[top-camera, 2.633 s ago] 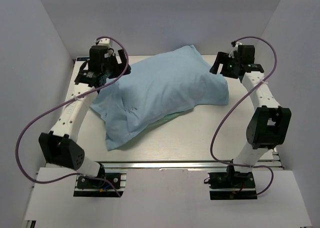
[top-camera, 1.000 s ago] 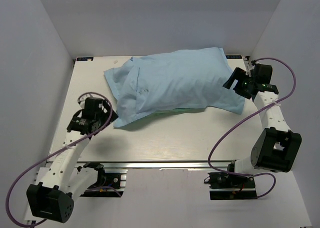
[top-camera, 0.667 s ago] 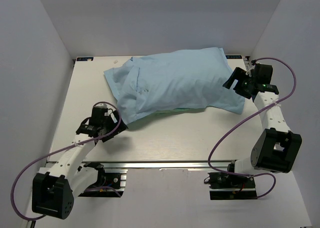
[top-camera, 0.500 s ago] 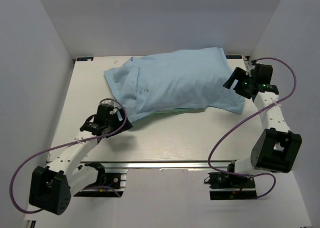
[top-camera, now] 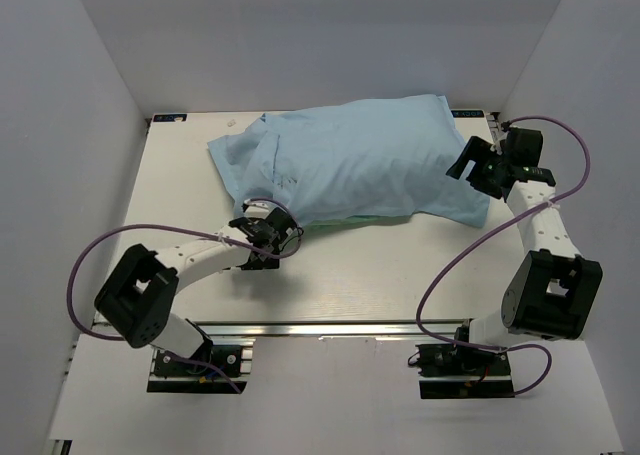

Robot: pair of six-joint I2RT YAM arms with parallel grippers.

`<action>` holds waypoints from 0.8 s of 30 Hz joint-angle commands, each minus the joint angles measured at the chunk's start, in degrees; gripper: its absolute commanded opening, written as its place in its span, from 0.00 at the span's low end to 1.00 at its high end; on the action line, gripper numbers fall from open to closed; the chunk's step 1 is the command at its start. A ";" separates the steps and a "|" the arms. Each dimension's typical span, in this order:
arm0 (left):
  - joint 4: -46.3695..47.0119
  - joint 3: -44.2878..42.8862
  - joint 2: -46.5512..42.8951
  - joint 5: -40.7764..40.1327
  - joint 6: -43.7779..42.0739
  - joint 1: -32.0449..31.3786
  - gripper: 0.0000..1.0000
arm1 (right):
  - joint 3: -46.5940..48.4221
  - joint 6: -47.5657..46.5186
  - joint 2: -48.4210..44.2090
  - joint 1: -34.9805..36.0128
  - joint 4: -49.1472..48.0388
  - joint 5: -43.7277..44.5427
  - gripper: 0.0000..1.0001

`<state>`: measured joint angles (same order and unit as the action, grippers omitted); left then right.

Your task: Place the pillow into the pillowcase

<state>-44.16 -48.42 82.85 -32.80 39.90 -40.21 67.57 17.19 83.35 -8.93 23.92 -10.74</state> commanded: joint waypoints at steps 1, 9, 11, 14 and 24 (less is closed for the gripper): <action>-3.21 -1.23 0.47 -11.31 3.43 -0.05 0.98 | 1.77 -1.37 0.49 -0.12 -0.46 0.72 0.89; 17.74 4.28 -5.85 -14.25 -9.20 0.56 0.98 | 1.25 -2.07 0.93 -0.30 -0.11 2.04 0.89; 22.17 6.23 -7.43 -11.95 -14.66 1.35 0.98 | 1.42 -2.25 0.85 -0.30 0.16 2.91 0.89; 25.53 8.34 -8.67 -9.84 -16.96 2.49 0.98 | 1.34 -2.25 0.50 -0.48 0.25 3.45 0.89; 34.58 10.72 -4.55 -2.28 -19.59 6.98 0.86 | 0.19 -1.46 -1.08 -0.65 -0.10 3.89 0.89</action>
<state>-14.02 -38.24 77.14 -38.28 22.17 -34.17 67.59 15.92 84.05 -9.04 23.94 -7.70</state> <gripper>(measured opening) 0.876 0.894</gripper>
